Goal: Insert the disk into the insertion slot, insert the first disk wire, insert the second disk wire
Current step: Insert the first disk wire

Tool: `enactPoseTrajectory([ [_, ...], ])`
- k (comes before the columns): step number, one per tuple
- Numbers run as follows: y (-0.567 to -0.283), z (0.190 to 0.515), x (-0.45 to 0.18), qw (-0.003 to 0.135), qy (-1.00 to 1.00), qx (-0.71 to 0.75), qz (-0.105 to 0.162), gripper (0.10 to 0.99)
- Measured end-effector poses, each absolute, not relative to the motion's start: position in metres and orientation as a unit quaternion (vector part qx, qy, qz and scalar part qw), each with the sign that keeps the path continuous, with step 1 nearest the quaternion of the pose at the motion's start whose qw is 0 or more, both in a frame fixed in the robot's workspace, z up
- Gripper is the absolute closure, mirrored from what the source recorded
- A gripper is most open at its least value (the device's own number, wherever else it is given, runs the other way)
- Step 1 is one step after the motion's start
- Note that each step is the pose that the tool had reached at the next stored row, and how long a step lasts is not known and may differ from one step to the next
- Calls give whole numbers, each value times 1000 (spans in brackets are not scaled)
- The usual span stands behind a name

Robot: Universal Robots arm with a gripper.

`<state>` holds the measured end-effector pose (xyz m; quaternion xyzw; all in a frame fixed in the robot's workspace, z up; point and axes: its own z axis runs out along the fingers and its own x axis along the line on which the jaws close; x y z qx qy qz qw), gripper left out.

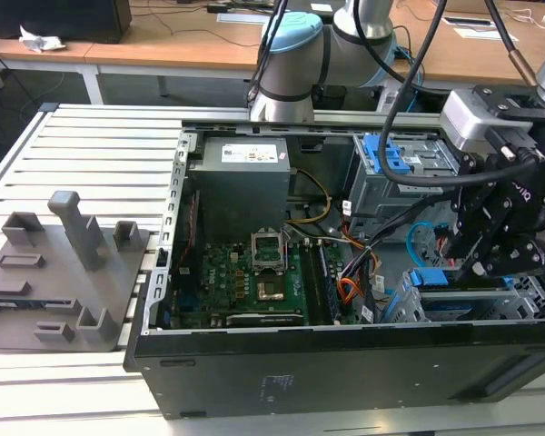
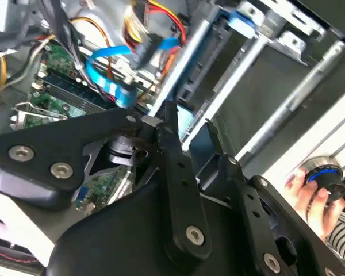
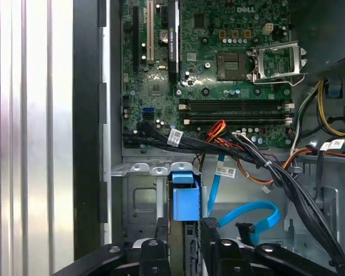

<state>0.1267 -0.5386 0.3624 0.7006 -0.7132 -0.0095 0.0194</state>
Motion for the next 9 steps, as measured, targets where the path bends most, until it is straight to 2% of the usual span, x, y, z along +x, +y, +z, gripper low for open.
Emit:
enactPoseTrajectory([
  [2,-526,362,131,19,-713,701,-10,725],
  [9,-509,362,148,20,-713,701,-10,725],
])
